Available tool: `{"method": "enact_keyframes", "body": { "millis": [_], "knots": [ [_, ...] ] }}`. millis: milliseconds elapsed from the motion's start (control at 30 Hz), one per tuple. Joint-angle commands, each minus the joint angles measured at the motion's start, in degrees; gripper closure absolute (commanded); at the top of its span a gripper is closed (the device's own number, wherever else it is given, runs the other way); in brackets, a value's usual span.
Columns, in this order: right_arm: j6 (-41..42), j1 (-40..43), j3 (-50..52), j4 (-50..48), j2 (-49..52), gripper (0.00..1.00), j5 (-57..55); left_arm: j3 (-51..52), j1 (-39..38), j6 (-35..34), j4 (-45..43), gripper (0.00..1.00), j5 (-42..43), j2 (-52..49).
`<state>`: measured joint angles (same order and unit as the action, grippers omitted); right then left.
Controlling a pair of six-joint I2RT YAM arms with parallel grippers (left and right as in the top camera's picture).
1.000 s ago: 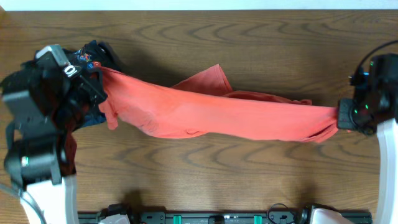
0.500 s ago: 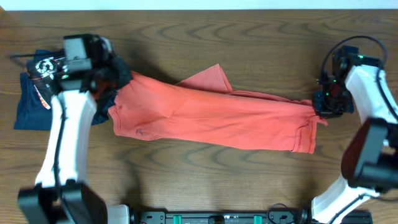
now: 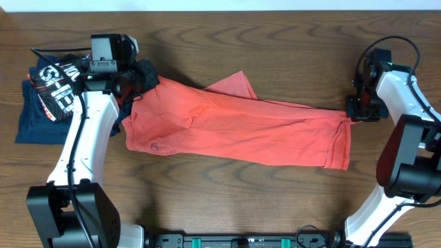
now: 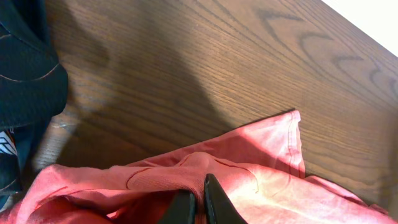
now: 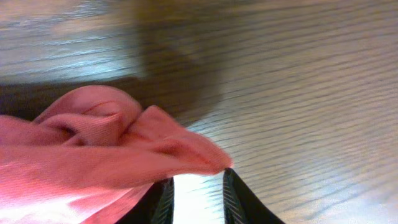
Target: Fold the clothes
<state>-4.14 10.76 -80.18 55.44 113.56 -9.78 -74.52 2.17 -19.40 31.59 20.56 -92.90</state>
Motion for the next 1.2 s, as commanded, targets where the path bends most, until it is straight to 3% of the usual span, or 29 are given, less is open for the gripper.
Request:
{"method": "enact_keyframes", "body": {
  "millis": [0,367,533,733,1167],
  "knots": [
    [-3.6,0.5,-0.5,0.0,-1.8,0.7,6.9,-0.6,0.0,1.0,0.0,0.94,-0.7,0.3],
    [-4.8,0.5,-0.4,-5.8,-1.8,0.63,6.8,-0.6,0.0,1.0,1.1,0.94,-0.7,0.3],
    [-11.4,0.5,-0.4,-9.2,-1.8,0.63,3.5,-0.6,0.0,1.0,1.1,0.94,-0.7,0.3],
    [-19.9,0.7,-0.4,-8.5,-1.8,0.49,2.8,-0.6,0.0,1.0,1.1,0.94,-0.7,0.3],
    [-20.9,4.2,-0.3,-8.3,1.4,0.44,15.5,-0.6,0.0,1.0,1.1,0.94,-0.7,0.3]
  ]
}}
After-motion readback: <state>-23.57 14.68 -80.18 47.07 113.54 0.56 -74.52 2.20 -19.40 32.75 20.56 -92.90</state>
